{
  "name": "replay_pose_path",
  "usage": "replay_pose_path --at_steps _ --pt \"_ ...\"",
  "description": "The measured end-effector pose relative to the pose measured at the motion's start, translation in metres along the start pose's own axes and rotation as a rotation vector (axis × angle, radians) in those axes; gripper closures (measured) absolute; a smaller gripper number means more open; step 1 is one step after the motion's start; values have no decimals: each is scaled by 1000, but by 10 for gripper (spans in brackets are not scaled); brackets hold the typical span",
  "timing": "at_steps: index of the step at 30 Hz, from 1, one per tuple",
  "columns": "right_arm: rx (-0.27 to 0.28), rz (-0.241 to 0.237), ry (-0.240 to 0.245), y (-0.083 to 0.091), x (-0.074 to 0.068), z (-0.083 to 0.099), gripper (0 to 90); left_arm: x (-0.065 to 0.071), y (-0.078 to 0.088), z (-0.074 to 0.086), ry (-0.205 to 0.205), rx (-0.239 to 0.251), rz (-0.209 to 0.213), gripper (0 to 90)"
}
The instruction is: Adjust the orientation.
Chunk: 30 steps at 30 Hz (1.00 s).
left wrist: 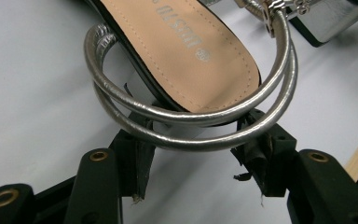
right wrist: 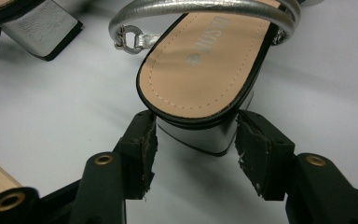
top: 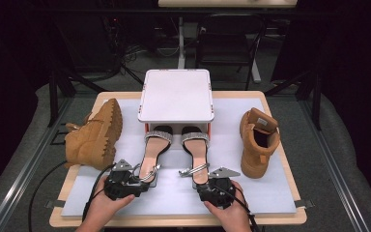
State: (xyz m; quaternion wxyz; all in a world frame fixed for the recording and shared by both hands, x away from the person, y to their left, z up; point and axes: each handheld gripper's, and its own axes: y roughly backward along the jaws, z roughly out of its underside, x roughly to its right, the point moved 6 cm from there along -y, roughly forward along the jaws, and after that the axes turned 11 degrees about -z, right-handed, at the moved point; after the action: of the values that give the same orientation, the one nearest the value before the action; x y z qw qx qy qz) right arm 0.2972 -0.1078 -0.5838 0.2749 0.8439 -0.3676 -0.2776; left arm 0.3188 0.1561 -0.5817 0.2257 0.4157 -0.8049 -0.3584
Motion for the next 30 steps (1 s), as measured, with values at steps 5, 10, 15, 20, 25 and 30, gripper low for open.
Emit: replay_pose_path --at_steps 5,10,15,20,25,30 --pt "-9 -5 1 0 0 1 475 1 -3 0 -4 18 1 453" --pt "-14 -1 10 -3 1 3 456 4 -6 0 -12 37 -9 370" --pt "6 15 19 -8 2 3 370 6 -11 -2 1 39 -36 342" --pt "-4 16 19 -15 3 2 349 6 -15 -3 6 33 -55 337" --pt "-14 28 10 -20 2 1 339 6 -18 -5 12 31 -68 320" --pt "0 24 -8 -20 4 -4 324 7 -21 -7 2 34 -83 299"
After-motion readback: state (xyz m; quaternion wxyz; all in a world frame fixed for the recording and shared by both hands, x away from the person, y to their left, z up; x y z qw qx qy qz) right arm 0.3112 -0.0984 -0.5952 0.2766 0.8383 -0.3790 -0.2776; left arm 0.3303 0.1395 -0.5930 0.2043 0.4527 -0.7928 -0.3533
